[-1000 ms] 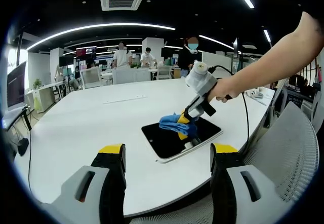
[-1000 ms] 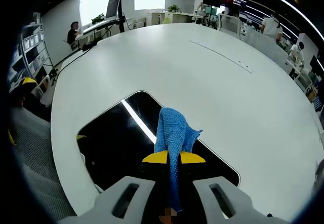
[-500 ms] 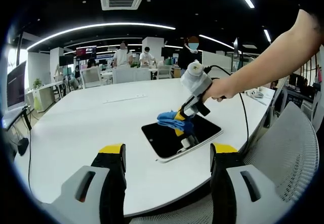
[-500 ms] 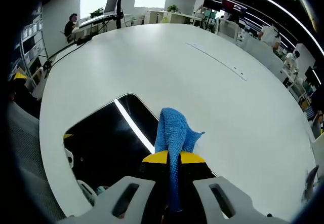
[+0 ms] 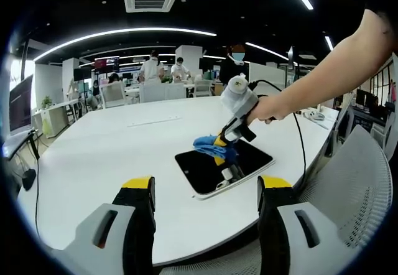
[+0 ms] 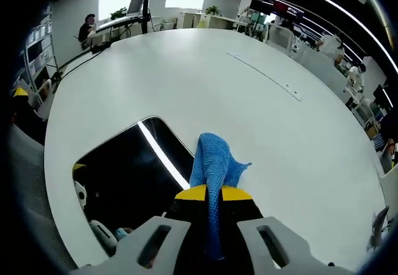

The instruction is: Wipe the mirror surface with the cleaning cloth until all visible marks leave the cleaned area.

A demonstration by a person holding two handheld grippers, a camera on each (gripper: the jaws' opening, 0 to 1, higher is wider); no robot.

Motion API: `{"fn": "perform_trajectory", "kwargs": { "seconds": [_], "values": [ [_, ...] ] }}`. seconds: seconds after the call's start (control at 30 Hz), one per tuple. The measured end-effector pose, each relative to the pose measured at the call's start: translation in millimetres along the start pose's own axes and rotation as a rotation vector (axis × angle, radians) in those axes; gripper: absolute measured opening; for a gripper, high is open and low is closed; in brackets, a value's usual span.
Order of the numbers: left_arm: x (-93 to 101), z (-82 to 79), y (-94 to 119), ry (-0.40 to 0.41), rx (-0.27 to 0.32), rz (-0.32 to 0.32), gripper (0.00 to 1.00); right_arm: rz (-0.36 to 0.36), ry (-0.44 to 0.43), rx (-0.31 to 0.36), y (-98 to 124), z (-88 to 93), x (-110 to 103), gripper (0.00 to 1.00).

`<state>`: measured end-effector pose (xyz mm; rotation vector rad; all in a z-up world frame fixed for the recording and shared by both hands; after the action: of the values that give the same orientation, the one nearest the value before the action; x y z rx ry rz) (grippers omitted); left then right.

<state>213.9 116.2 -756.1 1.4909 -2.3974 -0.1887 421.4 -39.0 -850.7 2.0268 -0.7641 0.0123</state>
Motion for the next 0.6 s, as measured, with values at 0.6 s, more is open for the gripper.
{"fn": "perform_trajectory", "kwargs": {
  "seconds": [0.6],
  "values": [
    [0.5,1.0,1.6,0.001,-0.006,0.000,0.64,-0.009,0.021,-0.005,4.4,3.7,0.2,0.00]
  ]
}}
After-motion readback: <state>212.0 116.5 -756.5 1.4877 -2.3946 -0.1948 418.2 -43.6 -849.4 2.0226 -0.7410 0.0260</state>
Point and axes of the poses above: the point that each gripper's makers call its tool centre point, and the gripper's own axes: y roughly backward along the fingers, x roughly to its right, z roughly out of its underside, the point moved 2 cm from there along y, roughly backward along the fingers, and after that the axes turned 11 degrees about y, right-handed, at the moved point
